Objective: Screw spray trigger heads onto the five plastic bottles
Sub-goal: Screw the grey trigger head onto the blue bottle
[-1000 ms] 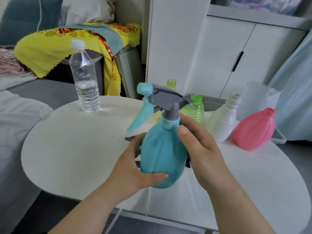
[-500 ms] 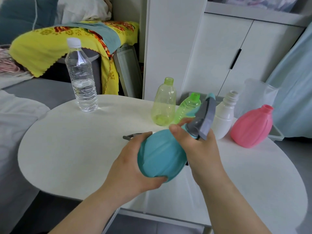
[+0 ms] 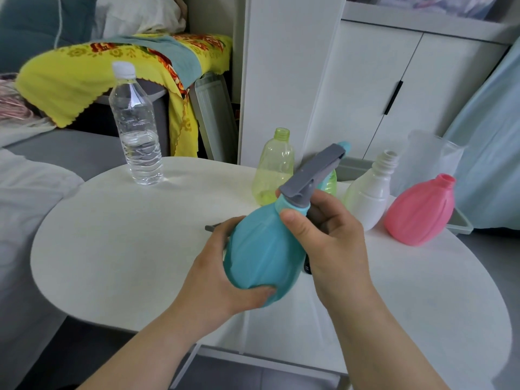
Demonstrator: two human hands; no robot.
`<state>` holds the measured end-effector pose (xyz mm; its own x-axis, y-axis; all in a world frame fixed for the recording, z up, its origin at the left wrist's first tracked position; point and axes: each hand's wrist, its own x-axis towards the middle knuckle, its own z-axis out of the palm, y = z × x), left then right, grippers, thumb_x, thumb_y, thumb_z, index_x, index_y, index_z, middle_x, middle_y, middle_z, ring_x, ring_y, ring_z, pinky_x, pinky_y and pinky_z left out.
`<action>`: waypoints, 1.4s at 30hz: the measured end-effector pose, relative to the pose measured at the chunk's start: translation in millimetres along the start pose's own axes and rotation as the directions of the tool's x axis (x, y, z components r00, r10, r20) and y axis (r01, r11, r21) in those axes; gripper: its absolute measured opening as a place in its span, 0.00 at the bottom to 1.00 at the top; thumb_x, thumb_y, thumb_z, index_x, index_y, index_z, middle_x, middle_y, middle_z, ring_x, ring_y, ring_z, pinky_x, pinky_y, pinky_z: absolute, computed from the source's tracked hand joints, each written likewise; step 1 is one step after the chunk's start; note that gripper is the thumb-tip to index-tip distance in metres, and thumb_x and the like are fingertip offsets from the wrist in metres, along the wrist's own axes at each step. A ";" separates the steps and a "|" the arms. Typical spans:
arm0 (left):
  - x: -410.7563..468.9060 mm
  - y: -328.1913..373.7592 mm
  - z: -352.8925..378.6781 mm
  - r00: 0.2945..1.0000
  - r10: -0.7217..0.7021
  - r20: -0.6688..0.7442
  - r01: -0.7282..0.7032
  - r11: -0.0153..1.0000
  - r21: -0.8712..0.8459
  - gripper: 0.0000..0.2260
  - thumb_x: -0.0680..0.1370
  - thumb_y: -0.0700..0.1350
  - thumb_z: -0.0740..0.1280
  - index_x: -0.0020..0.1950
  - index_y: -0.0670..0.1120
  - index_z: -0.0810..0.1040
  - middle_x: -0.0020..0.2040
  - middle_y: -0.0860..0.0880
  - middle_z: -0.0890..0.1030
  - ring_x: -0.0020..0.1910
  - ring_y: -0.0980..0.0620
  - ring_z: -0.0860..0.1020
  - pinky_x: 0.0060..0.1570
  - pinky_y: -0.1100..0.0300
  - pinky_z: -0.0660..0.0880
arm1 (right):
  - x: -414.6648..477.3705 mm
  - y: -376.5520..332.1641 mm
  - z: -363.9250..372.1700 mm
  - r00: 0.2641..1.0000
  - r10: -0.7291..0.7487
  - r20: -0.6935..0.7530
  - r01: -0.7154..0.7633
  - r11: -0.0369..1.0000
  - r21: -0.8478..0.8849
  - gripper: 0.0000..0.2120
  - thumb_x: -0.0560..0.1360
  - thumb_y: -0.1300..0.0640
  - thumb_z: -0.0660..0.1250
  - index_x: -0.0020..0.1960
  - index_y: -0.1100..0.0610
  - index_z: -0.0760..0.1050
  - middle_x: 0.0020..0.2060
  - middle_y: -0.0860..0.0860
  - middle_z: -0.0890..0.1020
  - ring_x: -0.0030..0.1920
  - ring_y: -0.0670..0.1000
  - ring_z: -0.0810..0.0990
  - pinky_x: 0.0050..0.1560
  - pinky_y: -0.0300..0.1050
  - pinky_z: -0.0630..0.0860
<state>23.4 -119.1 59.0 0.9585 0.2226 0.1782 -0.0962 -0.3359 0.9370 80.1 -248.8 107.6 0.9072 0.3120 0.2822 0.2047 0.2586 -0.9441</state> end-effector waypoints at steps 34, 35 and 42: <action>17.1 -48.9 -64.1 0.966 0.168 -0.197 -0.027 0.821 0.570 0.19 0.73 0.53 0.65 0.62 0.48 0.72 0.66 0.48 0.71 0.66 0.47 0.68 0.64 0.56 0.59 | 80.4 -9.1 14.6 0.991 -0.079 -0.106 0.020 0.881 -0.472 0.10 0.70 0.60 0.68 0.50 0.50 0.74 0.40 0.40 0.79 0.44 0.41 0.78 0.42 0.27 0.73; 19.2 -54.4 -67.4 0.967 0.142 -0.212 0.010 0.809 0.587 0.17 0.73 0.48 0.66 0.61 0.47 0.73 0.67 0.47 0.71 0.67 0.46 0.67 0.65 0.55 0.60 | 91.2 -6.2 21.5 0.991 -0.082 -0.101 0.024 0.877 -0.481 0.10 0.71 0.60 0.67 0.51 0.52 0.74 0.41 0.42 0.78 0.44 0.44 0.78 0.45 0.32 0.73; 33.4 -93.3 -77.1 0.991 -0.074 -0.112 0.131 0.717 0.685 0.22 0.76 0.53 0.58 0.69 0.53 0.59 0.75 0.51 0.56 0.74 0.53 0.52 0.71 0.57 0.46 | 156.2 26.4 70.4 0.995 -0.095 -0.039 0.056 0.820 -0.570 0.08 0.71 0.61 0.67 0.49 0.54 0.73 0.35 0.43 0.75 0.41 0.48 0.74 0.40 0.33 0.72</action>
<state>43.7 -9.8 0.7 0.9270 0.3478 0.1404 0.2404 -0.8382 0.4896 201.3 -128.9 138.8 0.8972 0.2501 0.3640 0.4283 -0.2911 -0.8555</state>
